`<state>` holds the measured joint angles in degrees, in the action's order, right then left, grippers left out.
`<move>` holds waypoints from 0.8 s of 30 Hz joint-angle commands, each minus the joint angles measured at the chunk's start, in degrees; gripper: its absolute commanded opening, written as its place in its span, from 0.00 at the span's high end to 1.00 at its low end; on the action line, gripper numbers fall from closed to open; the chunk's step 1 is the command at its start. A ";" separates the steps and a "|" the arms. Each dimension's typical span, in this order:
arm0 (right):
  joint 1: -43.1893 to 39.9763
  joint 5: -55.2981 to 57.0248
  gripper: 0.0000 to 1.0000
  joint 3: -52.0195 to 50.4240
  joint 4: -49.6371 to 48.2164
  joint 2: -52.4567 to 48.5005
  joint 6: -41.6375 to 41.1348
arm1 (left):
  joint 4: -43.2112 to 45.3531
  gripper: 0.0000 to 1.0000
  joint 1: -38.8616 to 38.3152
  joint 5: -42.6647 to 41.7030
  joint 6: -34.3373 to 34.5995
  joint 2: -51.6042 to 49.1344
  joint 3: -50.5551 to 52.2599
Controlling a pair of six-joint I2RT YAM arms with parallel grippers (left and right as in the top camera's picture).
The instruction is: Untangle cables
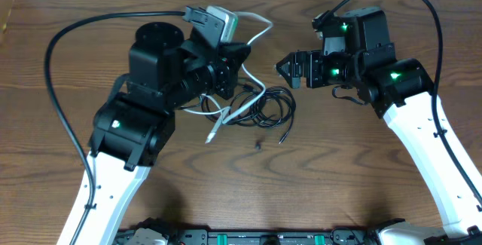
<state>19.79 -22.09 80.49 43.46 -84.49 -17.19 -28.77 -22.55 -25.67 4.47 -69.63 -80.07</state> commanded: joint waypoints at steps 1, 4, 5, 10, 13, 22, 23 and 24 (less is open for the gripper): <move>-0.17 -2.51 0.01 0.07 0.13 -0.17 0.52 | 2.99 0.93 0.09 -1.40 5.33 0.20 -0.52; -0.20 -2.47 0.01 0.07 0.33 -0.17 0.52 | 7.37 0.92 0.11 -2.40 8.31 0.20 -0.52; -0.20 -2.47 0.01 0.07 0.35 -0.17 0.52 | 8.59 0.93 0.11 -2.40 8.85 0.20 -0.52; -0.20 -2.21 0.01 0.07 1.29 -0.17 0.55 | 13.68 0.93 0.37 1.33 10.78 0.20 -0.52; -0.20 -2.03 0.01 0.07 1.38 -0.17 0.55 | 14.47 0.93 0.42 12.00 12.55 0.00 -0.52; -0.20 0.13 0.01 0.07 1.46 -0.17 0.55 | 16.00 0.93 3.10 30.69 11.89 -3.15 -0.52; -0.20 0.13 0.01 0.07 1.51 -0.17 0.55 | 16.68 0.93 3.67 30.69 11.85 -3.87 -0.52; -0.17 0.11 0.01 0.07 1.55 -0.17 0.52 | 17.75 0.93 4.31 30.69 11.65 -4.61 -0.52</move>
<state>19.79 -22.81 80.49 44.82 -84.49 -17.19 -12.99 -20.21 -0.38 16.49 -71.88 -80.07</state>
